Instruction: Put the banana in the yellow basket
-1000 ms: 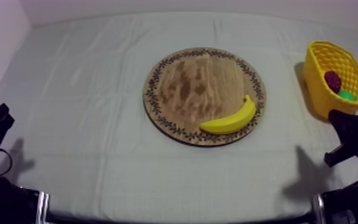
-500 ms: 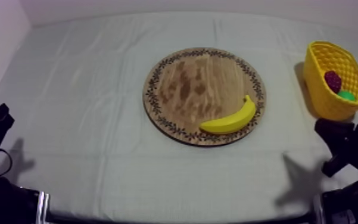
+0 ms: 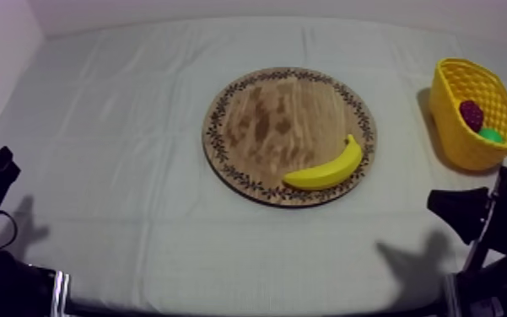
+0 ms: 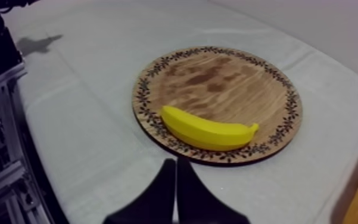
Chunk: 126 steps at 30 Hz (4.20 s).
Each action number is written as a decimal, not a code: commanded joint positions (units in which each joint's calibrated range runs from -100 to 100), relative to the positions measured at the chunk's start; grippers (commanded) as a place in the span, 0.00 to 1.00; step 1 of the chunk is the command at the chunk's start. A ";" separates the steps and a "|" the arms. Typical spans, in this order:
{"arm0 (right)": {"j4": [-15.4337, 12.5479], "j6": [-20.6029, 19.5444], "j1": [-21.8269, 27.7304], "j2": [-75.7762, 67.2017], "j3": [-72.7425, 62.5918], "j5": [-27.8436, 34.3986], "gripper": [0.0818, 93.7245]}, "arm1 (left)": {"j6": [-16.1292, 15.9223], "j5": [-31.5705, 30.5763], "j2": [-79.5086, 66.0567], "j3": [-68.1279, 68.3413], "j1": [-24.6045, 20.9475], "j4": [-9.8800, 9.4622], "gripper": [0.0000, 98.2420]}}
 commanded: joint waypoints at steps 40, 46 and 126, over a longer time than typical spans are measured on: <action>7.11 10.93 2.28 79.79 -76.43 42.11 0.00 | 0.01 -0.01 0.02 0.03 -0.02 -0.01 0.00; 6.63 28.12 2.23 80.38 -78.94 46.86 0.00 | 0.01 -0.01 0.02 0.03 -0.02 -0.01 0.00; 9.44 37.90 0.56 112.05 -65.98 26.73 0.78 | 0.01 -0.01 0.02 0.03 -0.02 -0.01 0.00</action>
